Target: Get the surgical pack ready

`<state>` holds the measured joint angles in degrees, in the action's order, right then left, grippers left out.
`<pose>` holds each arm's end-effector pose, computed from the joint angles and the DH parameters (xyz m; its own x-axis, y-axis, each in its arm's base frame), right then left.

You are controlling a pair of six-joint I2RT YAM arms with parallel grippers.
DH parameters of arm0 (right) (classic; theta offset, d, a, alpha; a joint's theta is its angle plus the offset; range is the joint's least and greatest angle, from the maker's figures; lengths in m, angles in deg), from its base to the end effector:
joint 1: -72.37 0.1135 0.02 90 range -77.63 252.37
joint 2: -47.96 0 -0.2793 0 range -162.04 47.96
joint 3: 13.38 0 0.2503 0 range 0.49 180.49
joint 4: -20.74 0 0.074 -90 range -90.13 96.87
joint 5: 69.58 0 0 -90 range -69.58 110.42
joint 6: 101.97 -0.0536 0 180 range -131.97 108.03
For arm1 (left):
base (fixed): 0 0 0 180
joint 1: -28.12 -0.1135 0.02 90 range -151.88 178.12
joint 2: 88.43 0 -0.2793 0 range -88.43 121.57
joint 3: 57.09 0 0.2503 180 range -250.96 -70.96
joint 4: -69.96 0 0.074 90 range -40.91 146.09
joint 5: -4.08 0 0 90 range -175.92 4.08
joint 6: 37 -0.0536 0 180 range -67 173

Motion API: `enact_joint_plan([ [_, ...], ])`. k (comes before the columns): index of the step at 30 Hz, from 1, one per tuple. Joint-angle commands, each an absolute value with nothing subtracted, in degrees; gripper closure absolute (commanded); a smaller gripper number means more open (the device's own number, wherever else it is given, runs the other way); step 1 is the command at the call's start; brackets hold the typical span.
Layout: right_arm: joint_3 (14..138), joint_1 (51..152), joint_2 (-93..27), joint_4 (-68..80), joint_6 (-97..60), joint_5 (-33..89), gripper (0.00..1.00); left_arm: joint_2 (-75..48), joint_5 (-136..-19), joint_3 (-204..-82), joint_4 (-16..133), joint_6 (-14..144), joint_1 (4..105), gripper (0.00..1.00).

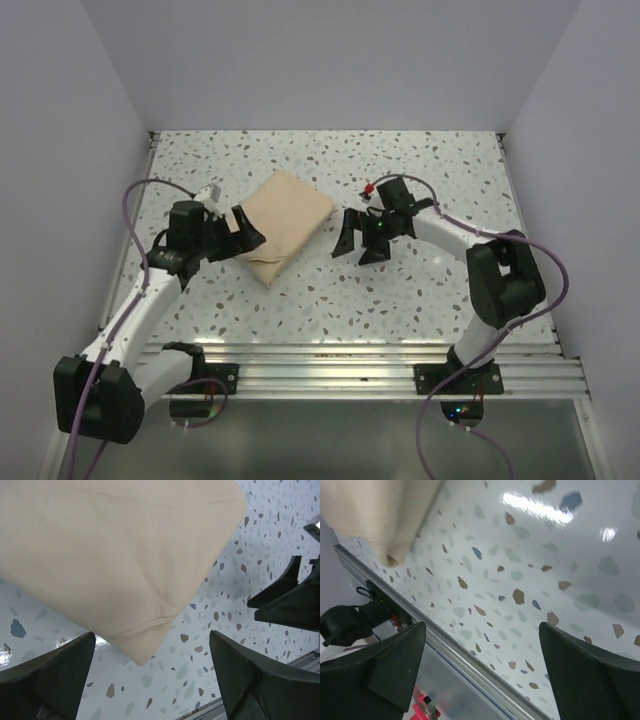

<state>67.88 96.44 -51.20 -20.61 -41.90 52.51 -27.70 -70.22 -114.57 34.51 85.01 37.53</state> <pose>0.3205 0.1743 0.2097 -0.9762 0.0269 -0.2153 -0.1229 0.7493 0.6508 0.2259 -0.0521 0.2644 -0.7169 -0.3984 -0.5721 -0.0168 0.8302 -0.5571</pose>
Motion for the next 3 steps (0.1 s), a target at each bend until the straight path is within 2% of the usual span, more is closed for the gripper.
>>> enact_joint_plan([
  [1, 60.8, 96.1, -46.9, -16.1, -42.5, 54.0, 0.01, -31.8, -67.0, -111.2, 40.3, 89.2, 37.3, 0.0],
  [3, 55.9, 96.2, -41.8, -8.2, -43.2, 54.9, 0.01, -35.8, -65.4, -108.6, 41.9, 92.6, 37.3, 0.01],
])
